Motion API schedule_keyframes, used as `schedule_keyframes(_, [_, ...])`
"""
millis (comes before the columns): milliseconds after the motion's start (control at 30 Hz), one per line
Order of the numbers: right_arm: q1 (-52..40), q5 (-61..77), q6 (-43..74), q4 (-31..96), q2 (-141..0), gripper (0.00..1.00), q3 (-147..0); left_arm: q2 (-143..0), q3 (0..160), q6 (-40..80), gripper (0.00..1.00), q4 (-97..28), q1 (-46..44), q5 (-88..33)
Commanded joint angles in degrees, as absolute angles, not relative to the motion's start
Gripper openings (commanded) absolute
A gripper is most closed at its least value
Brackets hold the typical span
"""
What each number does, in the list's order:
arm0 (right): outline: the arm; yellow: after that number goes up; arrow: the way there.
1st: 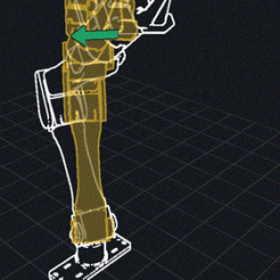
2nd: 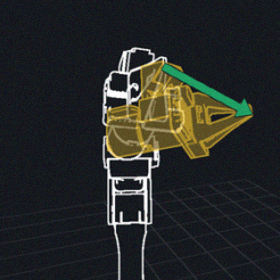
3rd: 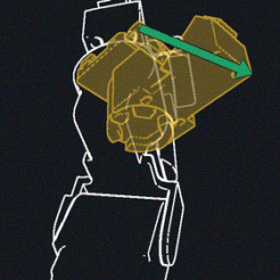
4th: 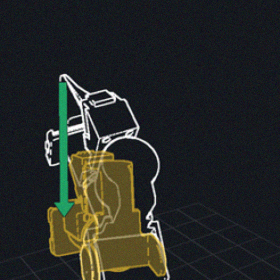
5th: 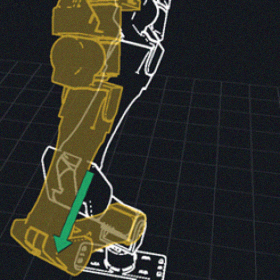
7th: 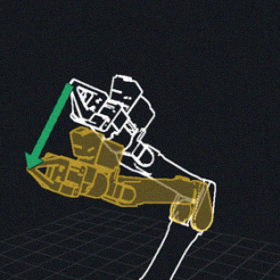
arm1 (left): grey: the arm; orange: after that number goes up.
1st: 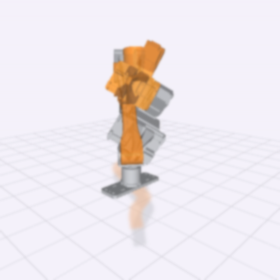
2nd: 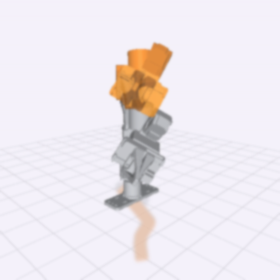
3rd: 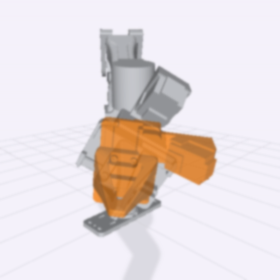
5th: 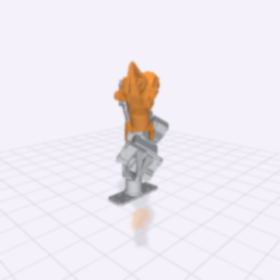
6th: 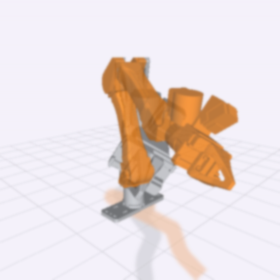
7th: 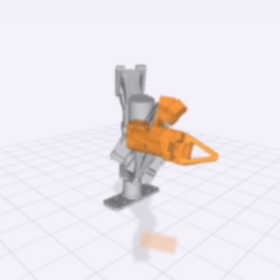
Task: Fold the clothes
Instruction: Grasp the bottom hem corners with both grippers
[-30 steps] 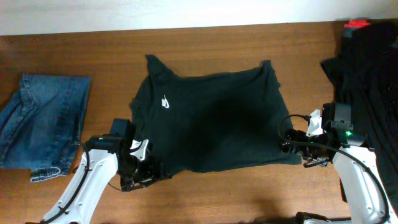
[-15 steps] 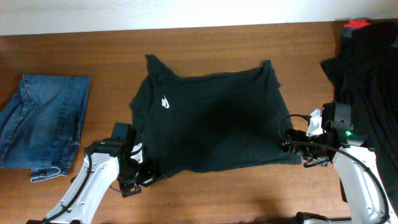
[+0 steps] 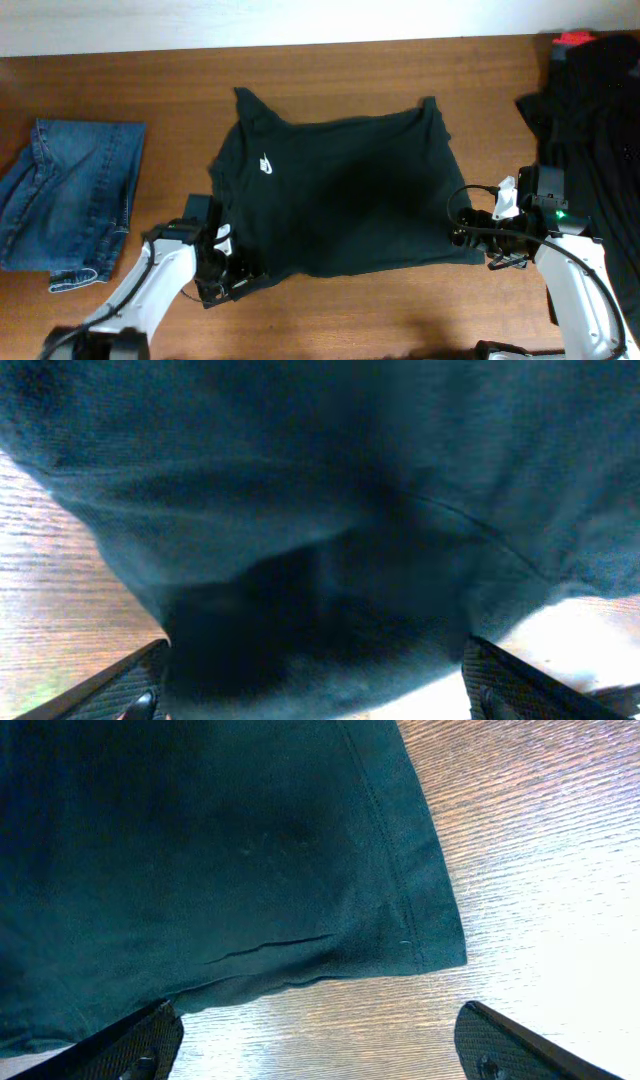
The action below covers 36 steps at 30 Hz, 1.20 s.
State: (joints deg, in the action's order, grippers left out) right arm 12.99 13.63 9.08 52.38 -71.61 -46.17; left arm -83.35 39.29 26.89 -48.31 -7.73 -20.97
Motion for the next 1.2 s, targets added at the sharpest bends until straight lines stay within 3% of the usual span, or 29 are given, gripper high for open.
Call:
schedule_keyframes(0, [13.15, 13.56, 9.54, 52.42, -70.85, 0.92, -45.91, -85.54, 39.03, 27.64, 0.91, -47.62, -7.84, -20.73])
schedule_keyframes(67, [13.15, 13.56, 9.54, 52.45, -70.85, 0.92, -45.91, -85.93, 39.03, 27.62, 0.89, -46.83, -7.84, -20.71])
schedule_keyframes(167, [13.15, 13.54, 9.54, 52.45, -70.85, 0.92, -45.91, -86.00, 39.05, 27.57, 0.71, -46.35, -7.84, -20.69])
schedule_keyframes(233, [13.17, 13.54, 9.54, 52.45, -70.85, 0.91, -45.91, -85.97, 39.07, 26.92, 0.39, -46.02, -7.84, -20.71])
schedule_keyframes(400, [13.17, 13.54, 9.58, 52.21, -70.85, 0.88, -45.91, -85.97, 39.88, 25.80, 0.06, -45.95, -7.84, -20.71])
schedule_keyframes(767, [13.17, 13.52, 9.56, 51.53, -72.53, 0.84, -45.91, -85.91, 45.58, 25.39, 0.04, -46.09, -7.84, -20.53])
schedule_keyframes(1167, [13.17, 13.56, 9.58, 49.10, -85.71, 0.83, -45.91, -85.91, 46.28, 25.15, 0.04, -46.00, -7.84, -19.44])
